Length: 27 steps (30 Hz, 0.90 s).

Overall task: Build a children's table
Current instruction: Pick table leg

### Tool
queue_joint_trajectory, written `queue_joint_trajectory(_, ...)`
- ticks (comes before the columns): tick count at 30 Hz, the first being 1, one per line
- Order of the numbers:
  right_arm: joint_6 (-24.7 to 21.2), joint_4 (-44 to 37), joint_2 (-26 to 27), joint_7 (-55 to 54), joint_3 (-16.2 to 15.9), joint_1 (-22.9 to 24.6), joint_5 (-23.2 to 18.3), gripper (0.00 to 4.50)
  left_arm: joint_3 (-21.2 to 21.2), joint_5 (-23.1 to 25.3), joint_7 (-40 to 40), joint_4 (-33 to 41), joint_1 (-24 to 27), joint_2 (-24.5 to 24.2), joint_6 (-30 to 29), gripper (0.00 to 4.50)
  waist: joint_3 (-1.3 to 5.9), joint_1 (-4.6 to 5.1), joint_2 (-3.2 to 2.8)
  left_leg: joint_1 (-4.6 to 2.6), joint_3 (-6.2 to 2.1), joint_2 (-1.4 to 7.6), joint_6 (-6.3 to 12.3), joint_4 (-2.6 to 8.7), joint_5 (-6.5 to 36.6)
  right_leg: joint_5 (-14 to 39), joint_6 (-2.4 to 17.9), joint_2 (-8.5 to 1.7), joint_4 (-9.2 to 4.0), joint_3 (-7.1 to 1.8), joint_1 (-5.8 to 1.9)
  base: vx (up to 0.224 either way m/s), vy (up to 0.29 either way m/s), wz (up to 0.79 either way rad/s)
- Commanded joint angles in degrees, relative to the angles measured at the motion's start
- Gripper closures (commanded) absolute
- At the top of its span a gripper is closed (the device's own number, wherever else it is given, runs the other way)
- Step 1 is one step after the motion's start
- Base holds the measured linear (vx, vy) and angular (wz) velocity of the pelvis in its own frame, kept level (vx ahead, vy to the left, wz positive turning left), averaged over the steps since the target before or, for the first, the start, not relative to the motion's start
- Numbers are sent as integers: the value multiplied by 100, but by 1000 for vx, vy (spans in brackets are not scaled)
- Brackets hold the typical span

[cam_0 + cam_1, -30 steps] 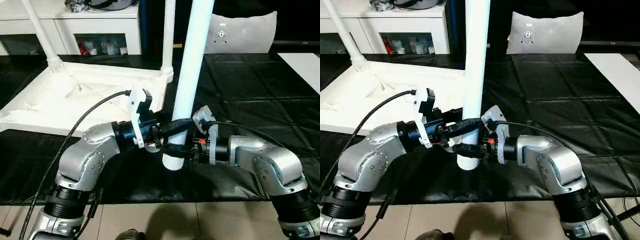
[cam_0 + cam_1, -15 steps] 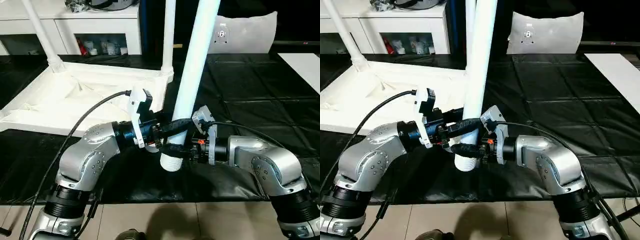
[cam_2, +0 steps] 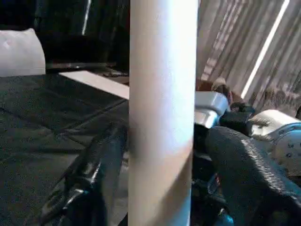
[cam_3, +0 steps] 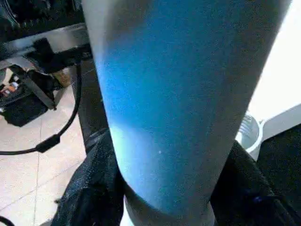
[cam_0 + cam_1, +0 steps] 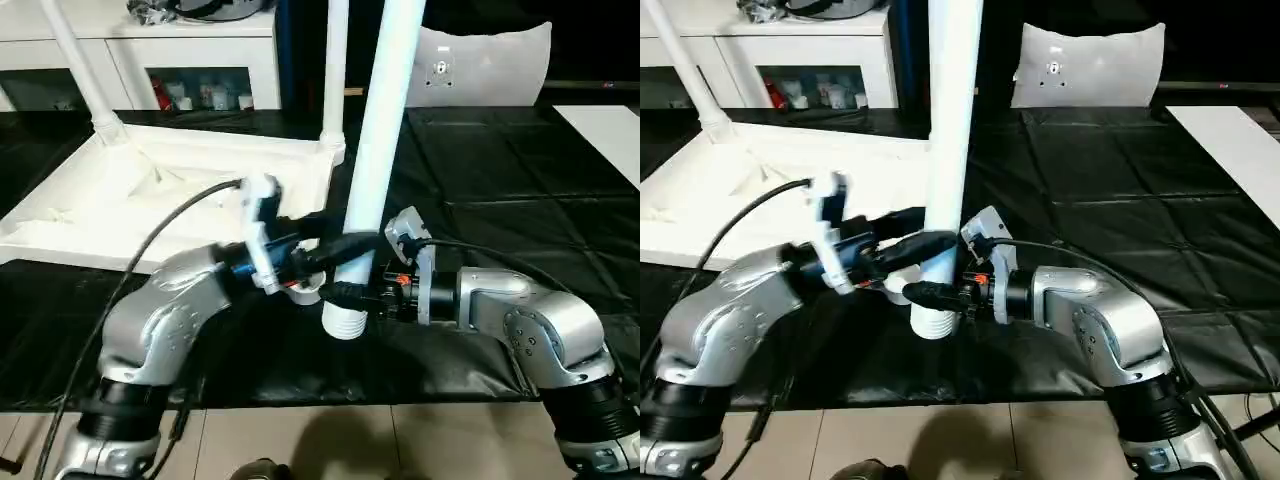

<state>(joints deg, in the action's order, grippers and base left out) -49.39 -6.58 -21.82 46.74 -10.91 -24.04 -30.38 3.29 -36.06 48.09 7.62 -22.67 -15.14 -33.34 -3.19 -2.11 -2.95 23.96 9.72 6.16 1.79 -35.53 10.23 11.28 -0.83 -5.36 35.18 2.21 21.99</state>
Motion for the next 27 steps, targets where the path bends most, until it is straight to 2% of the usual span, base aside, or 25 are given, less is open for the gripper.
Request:
queue_joint_trajectory(1, -15, -39, -32, 23, 94, -30, -45, 256, -97, -98, 68, 100, 9, -14, 6, 108, 368, -5, 36, -251, -256, 603, -446, 562, 1910, 1168, 1339, -377, -356, -232, -125, 0, 0, 0)
queue_joint_trajectory(5, -6, -45, -49, 23, 95, -10, -44, 256, -245, -401, 119, 187, 30, 94, -12, 98, 370, -1, 36, -243, -255, 600, -487, 562, 1911, 1152, 1332, -383, -356, -234, -128, 0, 0, 0)
queue_joint_trajectory(6, -8, -60, -53, 11, 104, 5, -47, 256, -340, -588, 110, 240, 44, 149, -71, 67, 373, 0, 39, -246, -254, 602, -490, 560, 1909, 1110, 1347, -381, -351, -233, -129, 0, 0, 0)
queue_joint_trajectory(8, 10, -100, -53, -30, 133, 65, -46, 256, -477, -827, 60, 292, 71, 258, -116, 64, 371, 2, 48, -236, -247, 599, -464, 557, 1878, 1066, 1385, -385, -352, -235, -136, 0, 0, 0)
queue_joint_trajectory(9, 38, -132, -46, -60, 146, 112, -37, 256, -564, -920, -31, 300, 83, 352, -86, 58, 376, -10, 18, -242, -247, 599, -457, 546, 1862, 1056, 1405, -394, -348, -236, -138, 0, 0, 0)
queue_joint_trajectory(10, 64, -165, -41, -84, 155, 157, -28, 256, -634, -983, -121, 306, 96, 435, -49, 44, 370, -5, 37, -231, -246, 604, -442, 549, 1870, 1036, 1416, -387, -358, -236, -145, 0, 0, 0)
queue_joint_trajectory(12, 84, -195, -28, -104, 157, 192, -24, 256, -653, -941, -215, 281, 89, 489, 6, 21, 366, -2, 47, -224, -251, 600, -405, 552, 1884, 1086, 1376, -381, -369, -238, -150, 0, 0, 0)
queue_joint_trajectory(13, 137, -244, 14, -157, 166, 256, -16, 256, -642, -893, -324, 269, 92, 560, 53, 17, 364, -6, 13, -230, -260, 600, -408, 551, 1911, 1170, 1342, -386, -370, -240, -147, 0, 0, 0)
queue_joint_trajectory(16, 215, -289, 100, -252, 185, 326, -3, 256, -523, -917, -344, 400, 172, 616, 21, 2, 363, -4, 35, -231, -268, 613, -437, 563, 1973, 1307, 1244, -389, -396, -246, -139, 0, 0, 0)
queue_joint_trajectory(17, 267, -319, 163, -332, 211, 363, 9, 256, -491, -1012, -356, 572, 267, 642, -36, 0, 362, -6, 6, -230, -274, 609, -449, 566, 1989, 1313, 1236, -383, -389, -242, -137, 0, 0, 0)
queue_joint_trajectory(18, 275, -324, 174, -347, 217, 370, 11, 256, -492, -1026, -365, 596, 282, 650, -39, 0, 361, 6, 5, -227, -274, 619, -481, 577, 2005, 1260, 1229, -379, -392, -243, -132, 0, 0, 0)
queue_joint_trajectory(19, 383, -369, 283, -504, 293, 446, 47, 256, -677, -1088, -635, 694, 363, 785, 50, 0, 362, 6, -8, -230, -278, 623, -526, 582, 2062, 1234, 1232, -372, -380, -238, -128, 0, 0, 0)
queue_joint_trajectory(20, 397, -373, 291, -519, 300, 452, 53, 256, -693, -1088, -655, 697, 367, 792, 59, 0, 353, 16, 2, -225, -274, 620, -545, 584, 2105, 1246, 1240, -372, -389, -240, -123, 0, 0, 0)
queue_joint_trajectory(21, 544, -434, 416, -739, 406, 559, 112, 256, -906, -1043, -944, 734, 427, 865, 202, 0, 353, 7, -24, -228, -280, 612, -577, 583, 2208, 1329, 1223, -375, -395, -241, -118, 0, 0, 0)
queue_joint_trajectory(22, 567, -454, 448, -793, 434, 590, 116, 256, -950, -1016, -1011, 743, 444, 875, 240, 0, 348, 17, -2, -230, -284, 606, -593, 584, 2285, 1426, 1180, -376, -418, -240, -118, 0, 0, 0)
queue_joint_trajectory(23, 650, -543, 531, -935, 500, 695, 130, 256, -1053, -925, -1212, 782, 509, 886, 314, 0, 354, 4, -47, -236, -296, 602, -609, 584, 2312, 1449, 1152, -376, -407, -239, -121, 0, 0, 0)
queue_joint_trajectory(24, 697, -599, 575, -1011, 533, 757, 136, 256, -1106, -872, -1326, 807, 548, 891, 349, 0, 346, 21, -23, -230, -300, 608, -622, 594, 2341, 1443, 1094, -364, -423, -241, -114, 0, 0, 0)
queue_joint_trajectory(25, 745, -673, 592, -1089, 545, 825, 182, 256, -1158, -724, -1513, 804, 579, 870, 377, 0, 346, 12, -43, -239, -305, 604, -638, 600, 2381, 1489, 1037, -357, -423, -237, -104, 0, 0, 0)
queue_joint_trajectory(26, 888, -863, 615, -1310, 557, 997, 356, 256, -1265, -372, -1940, 804, 669, 805, 413, 0, 342, 9, -72, -233, -313, 610, -662, 614, 2415, 1495, 979, -349, -428, -238, -105, 0, 0, 0)
queue_joint_trajectory(27, 888, -863, 615, -1310, 557, 997, 356, 256, -1265, -372, -1940, 804, 669, 805, 413, 0, 335, 18, -45, -237, -320, 613, -710, 621, 2473, 1536, 876, -350, -447, -242, -101, 0, 0, 0)
